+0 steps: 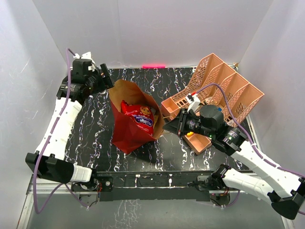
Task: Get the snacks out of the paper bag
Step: Adjust the paper bag at the center of the board.
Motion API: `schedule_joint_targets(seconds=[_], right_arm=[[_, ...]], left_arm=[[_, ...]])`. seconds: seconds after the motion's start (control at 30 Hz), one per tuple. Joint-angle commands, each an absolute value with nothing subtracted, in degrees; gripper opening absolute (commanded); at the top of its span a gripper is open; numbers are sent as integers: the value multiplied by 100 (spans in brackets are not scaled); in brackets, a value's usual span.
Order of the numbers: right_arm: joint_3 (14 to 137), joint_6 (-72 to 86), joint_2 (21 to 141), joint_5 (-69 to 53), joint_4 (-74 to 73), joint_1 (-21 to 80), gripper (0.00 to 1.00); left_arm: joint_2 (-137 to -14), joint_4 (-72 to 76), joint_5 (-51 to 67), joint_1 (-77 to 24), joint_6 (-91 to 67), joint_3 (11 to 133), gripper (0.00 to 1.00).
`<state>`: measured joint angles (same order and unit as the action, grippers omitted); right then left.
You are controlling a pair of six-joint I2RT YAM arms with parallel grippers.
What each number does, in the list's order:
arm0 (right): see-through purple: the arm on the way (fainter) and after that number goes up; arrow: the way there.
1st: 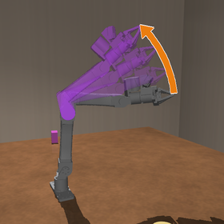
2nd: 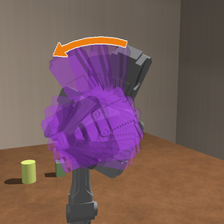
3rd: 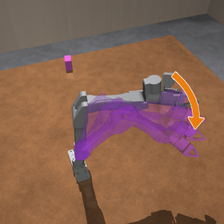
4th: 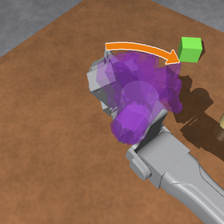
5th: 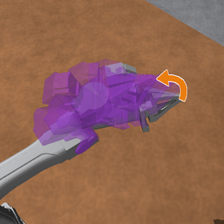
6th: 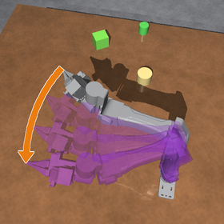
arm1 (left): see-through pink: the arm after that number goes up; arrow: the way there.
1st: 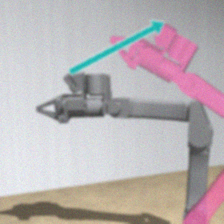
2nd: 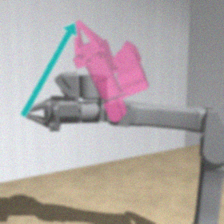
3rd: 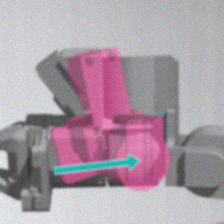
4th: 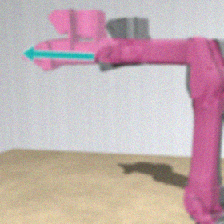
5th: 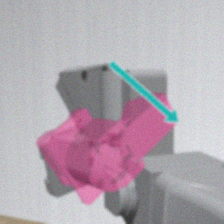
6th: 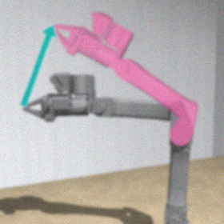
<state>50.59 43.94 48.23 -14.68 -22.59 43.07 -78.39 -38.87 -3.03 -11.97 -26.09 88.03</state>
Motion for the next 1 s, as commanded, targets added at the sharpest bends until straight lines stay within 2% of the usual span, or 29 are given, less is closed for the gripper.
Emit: schedule_joint_targets(seconds=[0.0,0.13,0.17,0.3,0.47,0.5,0.77,0.97], right_arm=[[5455,4342,4745,-1327,-2132,4331,8],[5443,4364,4793,-1403,-2139,4326,8],[5430,4368,4813,-1420,-2140,4332,8],[5436,4380,4887,-1556,-2092,4332,10],[5498,4354,5120,-1835,-1941,4330,13],[5525,4325,5220,-1894,-1876,4328,13],[6302,4185,6541,-2707,-1366,4435,13],[6911,4379,7585,-2866,-517,4744,13]], left_arm=[[-7973,-3583,11,-1080,-2478,9137,70],[-8269,-3576,-32,-1055,-2322,9293,66],[-8327,-3577,-53,-1044,-2314,9324,63],[-8398,-3331,-3,-1035,-2242,9352,42],[-8265,-3092,-69,-1031,-2241,9452,4],[-8182,-3068,-213,-1035,-2239,9471,0],[-6947,-1875,-1723,-1028,-2172,8524,0],[-6765,-1711,-3550,-1019,-1635,8918,0]])
